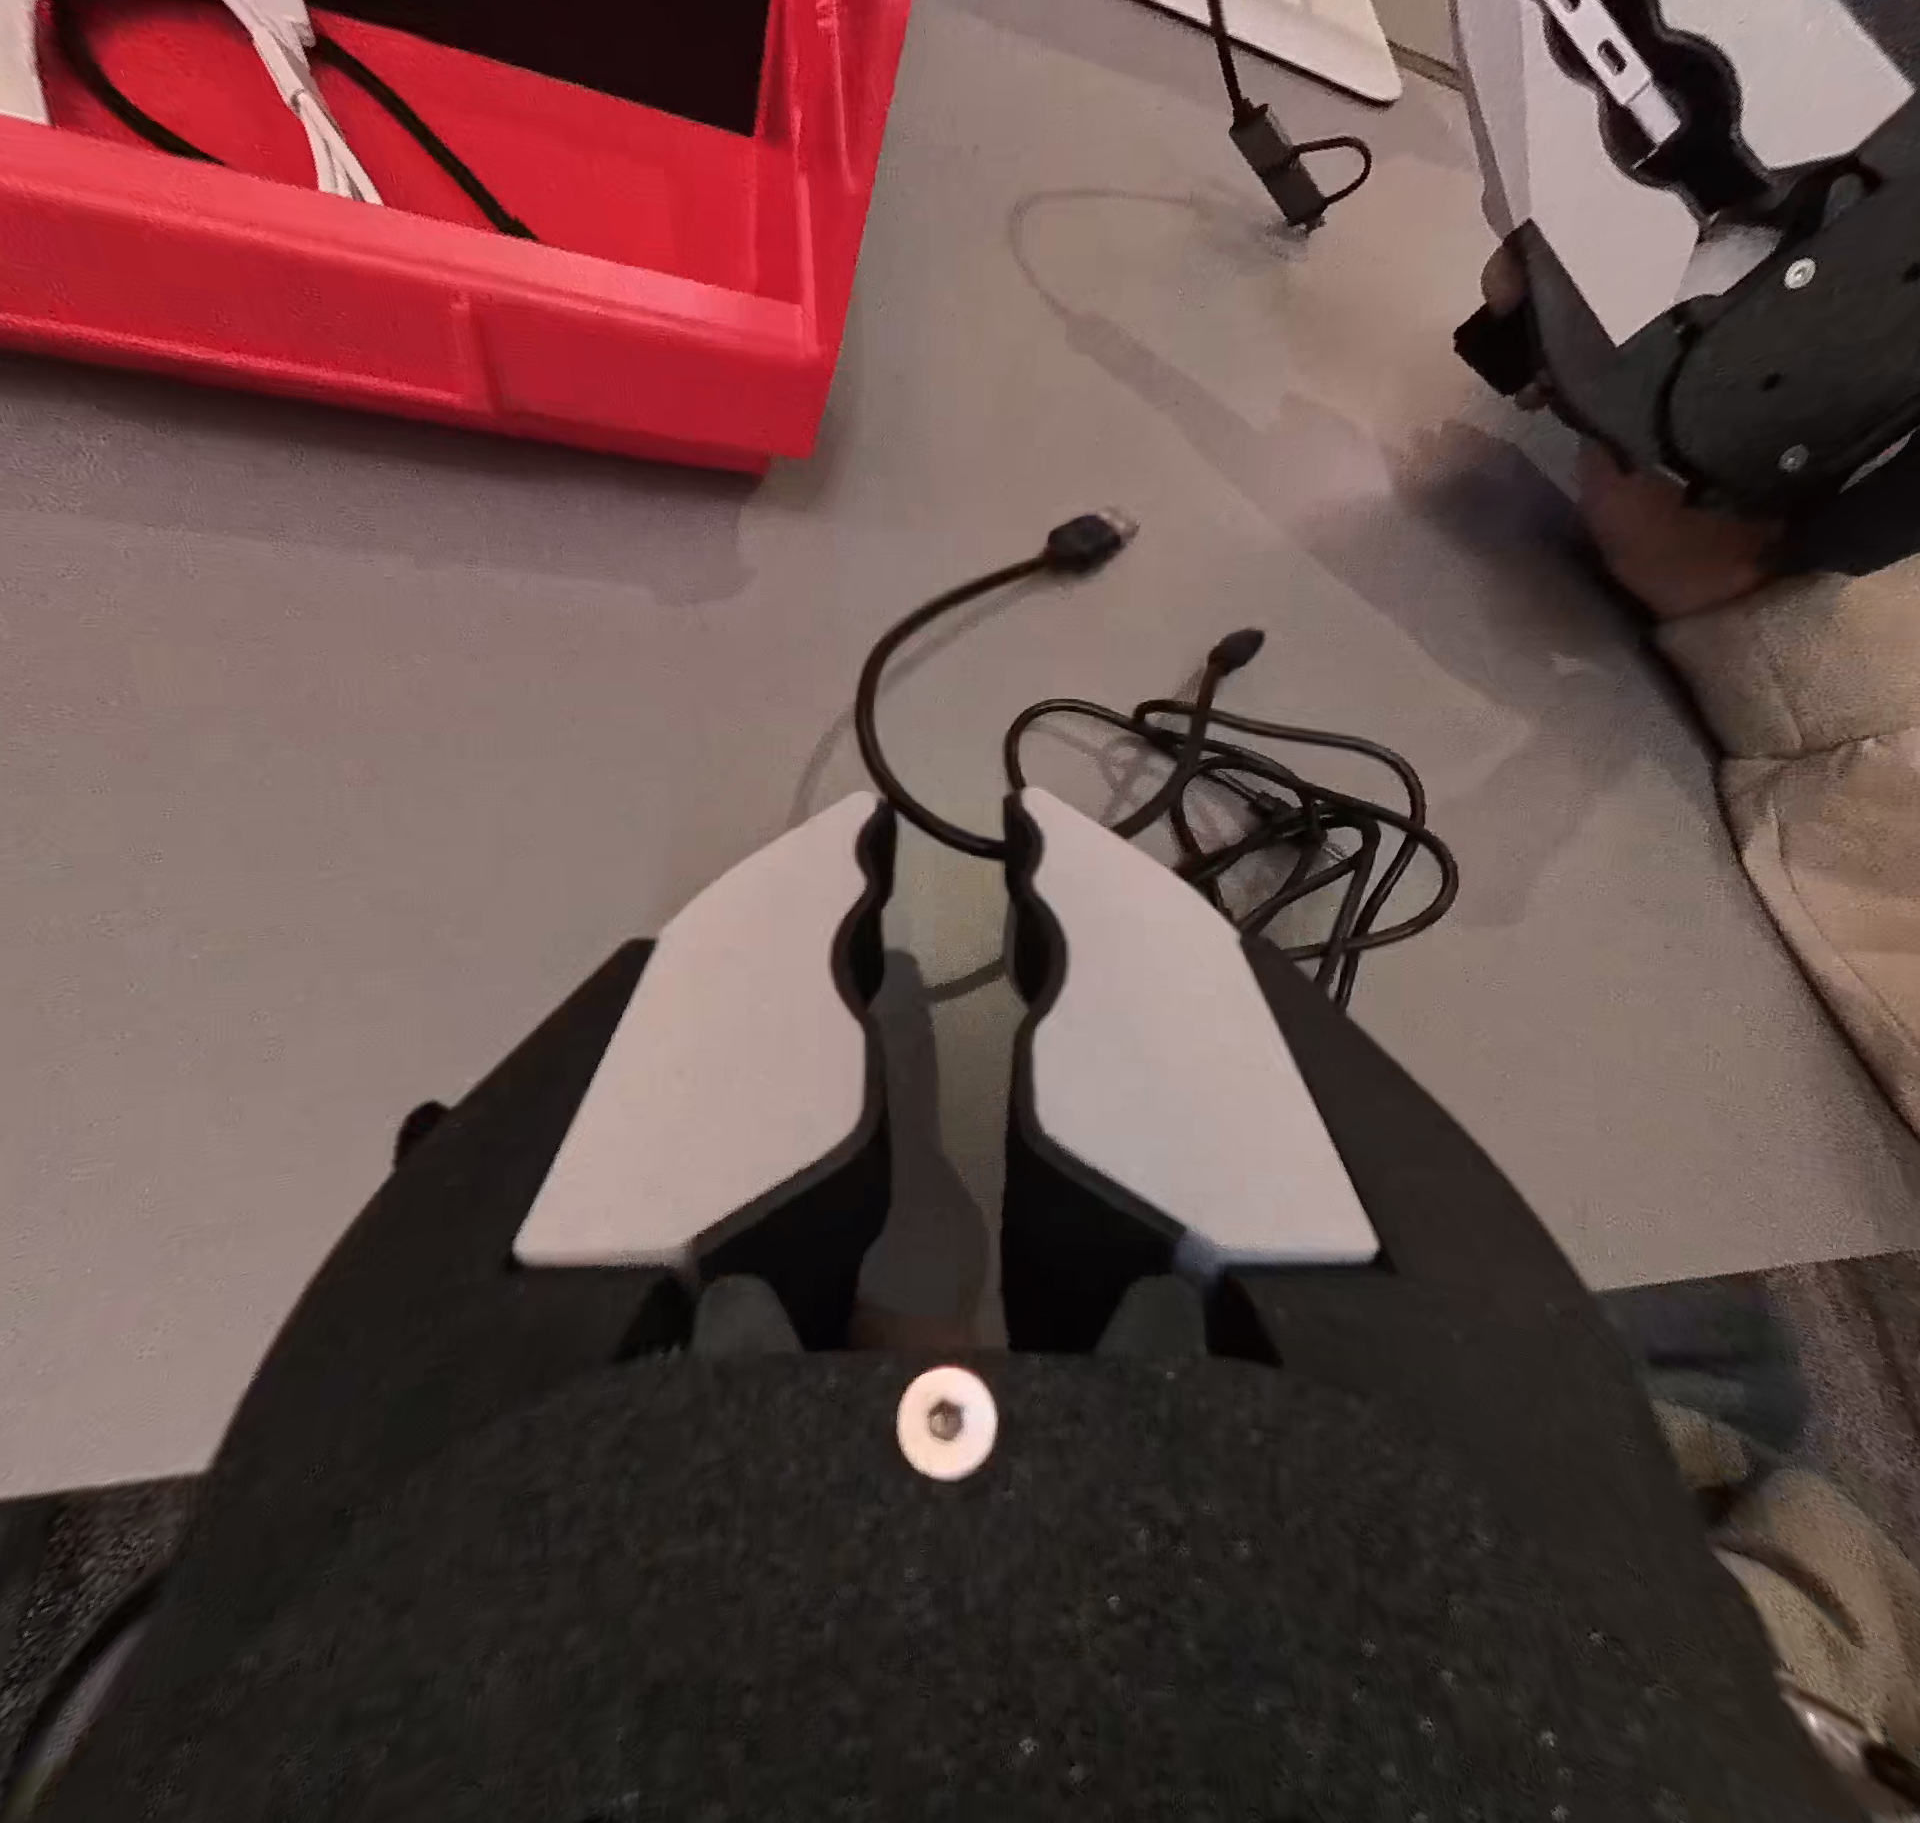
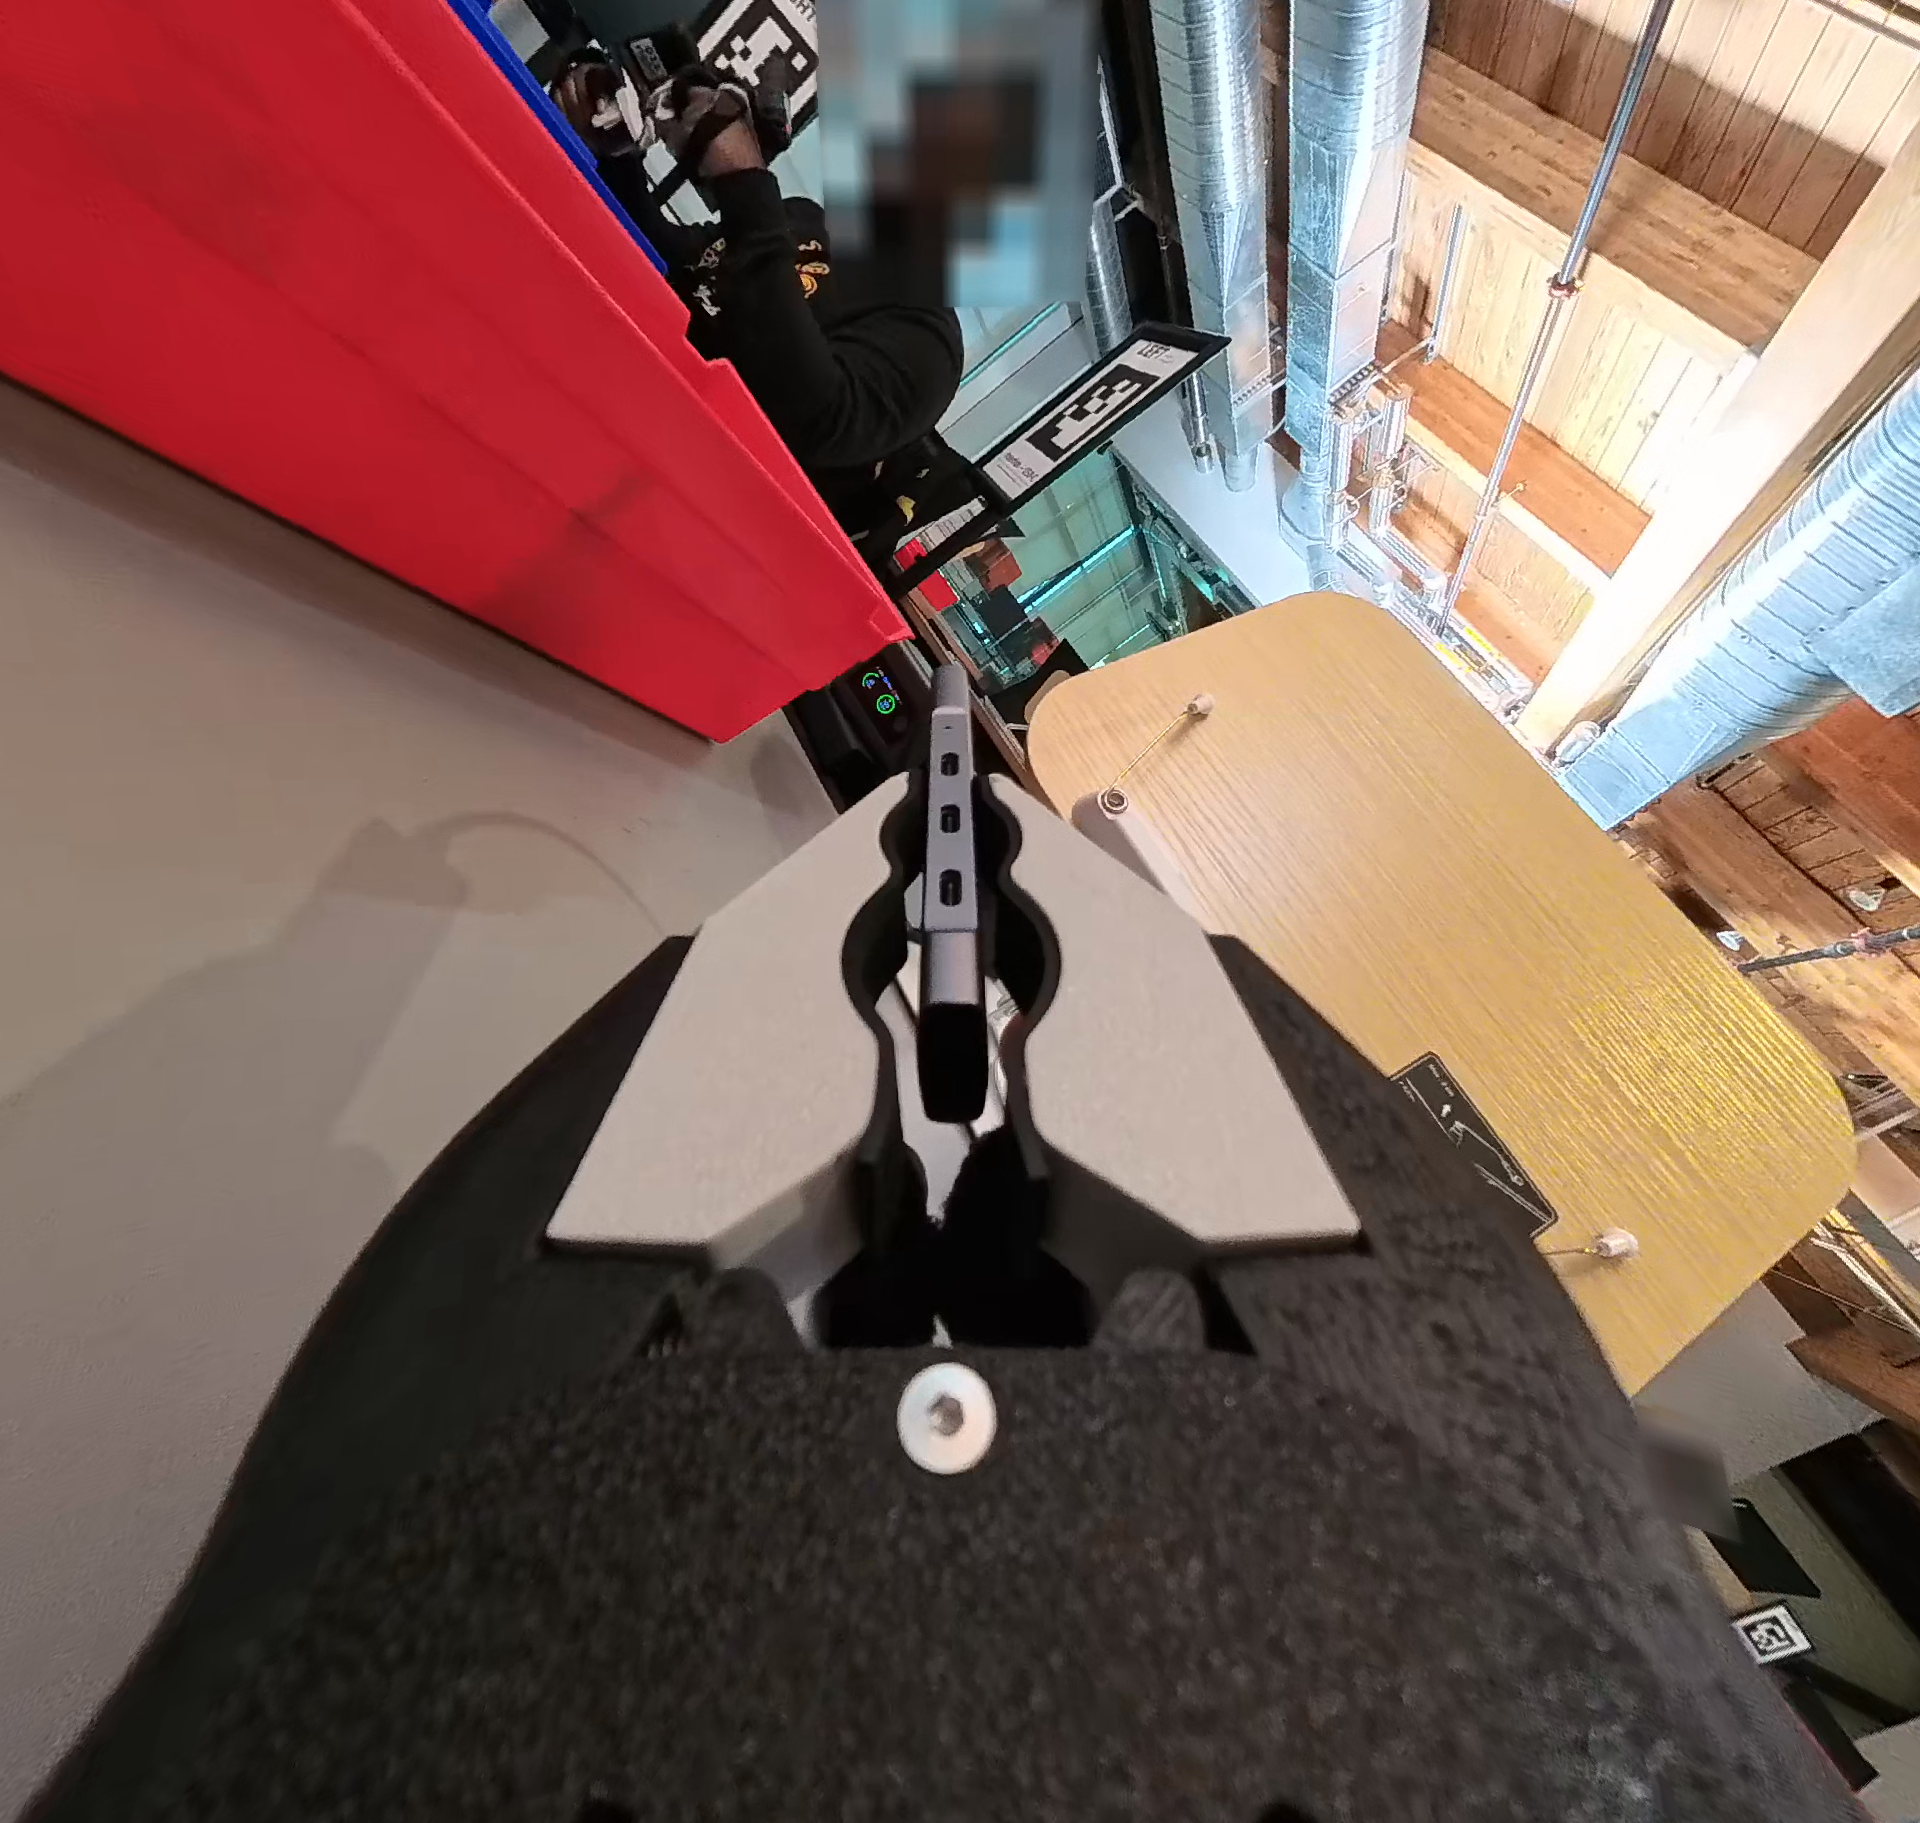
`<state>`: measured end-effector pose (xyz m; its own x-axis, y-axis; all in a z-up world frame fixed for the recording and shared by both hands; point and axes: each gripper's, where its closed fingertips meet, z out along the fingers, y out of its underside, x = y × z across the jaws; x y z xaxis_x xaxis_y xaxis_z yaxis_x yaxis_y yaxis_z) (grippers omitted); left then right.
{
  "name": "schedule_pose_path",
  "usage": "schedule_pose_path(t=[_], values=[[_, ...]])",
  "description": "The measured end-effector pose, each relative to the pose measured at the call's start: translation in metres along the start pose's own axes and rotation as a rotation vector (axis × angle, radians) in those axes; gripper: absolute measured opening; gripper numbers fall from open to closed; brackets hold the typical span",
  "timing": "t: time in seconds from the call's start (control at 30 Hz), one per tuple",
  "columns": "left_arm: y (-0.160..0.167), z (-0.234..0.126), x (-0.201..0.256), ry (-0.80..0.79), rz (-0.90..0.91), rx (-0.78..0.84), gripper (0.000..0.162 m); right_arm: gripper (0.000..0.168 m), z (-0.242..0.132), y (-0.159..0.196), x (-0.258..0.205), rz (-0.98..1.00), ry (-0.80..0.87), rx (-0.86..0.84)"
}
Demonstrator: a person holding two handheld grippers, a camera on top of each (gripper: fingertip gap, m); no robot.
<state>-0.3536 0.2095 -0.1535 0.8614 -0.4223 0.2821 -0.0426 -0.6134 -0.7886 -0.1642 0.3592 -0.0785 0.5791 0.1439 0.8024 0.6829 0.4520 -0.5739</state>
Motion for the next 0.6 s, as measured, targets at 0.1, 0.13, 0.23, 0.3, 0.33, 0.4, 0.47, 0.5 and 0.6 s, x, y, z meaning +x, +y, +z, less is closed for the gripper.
schedule_pose_path(t=[0.1,0.13,0.23,0.3,0.33,0.4,0.47,0.5,0.6], values=[[-0.014,-0.010,-0.006,-0.052,0.117,0.080,0.034,0.008,0.000,0.000,0.000,0.000,-0.001,0.001],[-0.022,-0.012,-0.002,-0.042,0.216,0.110,0.034,0.008,0.000,0.000,-0.001,0.000,-0.003,0.001],[-0.027,-0.005,0.031,0.173,0.482,0.047,0.027,0.008,0.000,0.000,-0.002,-0.002,-0.008,0.002],[-0.018,-0.003,0.055,0.411,0.492,-0.066,0.027,0.008,0.000,-0.001,-0.003,-0.003,-0.011,0.002],[-0.019,-0.002,0.063,0.501,0.458,-0.098,0.028,0.008,0.000,-0.001,-0.003,-0.004,-0.012,0.002],[-0.021,0.009,0.069,0.583,0.406,-0.169,0.029,0.008,0.000,-0.001,-0.003,-0.002,-0.013,0.003],[-0.020,0.027,0.066,0.577,0.371,-0.226,0.034,0.008,0.000,0.000,-0.003,0.000,-0.014,0.002],[-0.018,0.038,0.063,0.559,0.339,-0.263,0.036,0.008,0.000,0.000,-0.003,0.002,-0.015,0.002],[-0.008,0.054,0.064,0.587,0.195,-0.390,0.040,0.008,0.000,0.000,-0.003,0.006,-0.016,0.003]])
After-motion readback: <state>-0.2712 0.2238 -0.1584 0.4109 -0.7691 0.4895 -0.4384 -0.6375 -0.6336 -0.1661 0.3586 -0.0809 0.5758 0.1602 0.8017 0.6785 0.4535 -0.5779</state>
